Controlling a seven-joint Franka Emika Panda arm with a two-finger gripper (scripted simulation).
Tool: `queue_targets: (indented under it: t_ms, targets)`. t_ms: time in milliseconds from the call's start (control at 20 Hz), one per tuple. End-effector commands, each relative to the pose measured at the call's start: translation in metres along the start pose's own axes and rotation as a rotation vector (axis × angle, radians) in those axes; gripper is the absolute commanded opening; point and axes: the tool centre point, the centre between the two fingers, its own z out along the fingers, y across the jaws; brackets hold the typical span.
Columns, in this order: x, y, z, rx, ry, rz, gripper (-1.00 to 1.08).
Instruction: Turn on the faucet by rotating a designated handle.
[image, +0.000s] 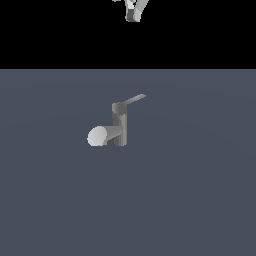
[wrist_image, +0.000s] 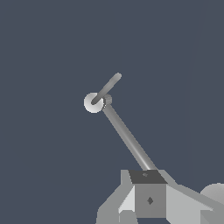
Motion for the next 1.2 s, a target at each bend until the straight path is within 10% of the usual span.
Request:
queue_targets:
  t_ms: [0, 1150]
  targets:
    - [0.016, -0.008, 0.017, -0.002, -0.001, 0.084, -1.00]
    - [0.138, -0.039, 0.173, -0.064, 0.153, 0.750, -1.00]
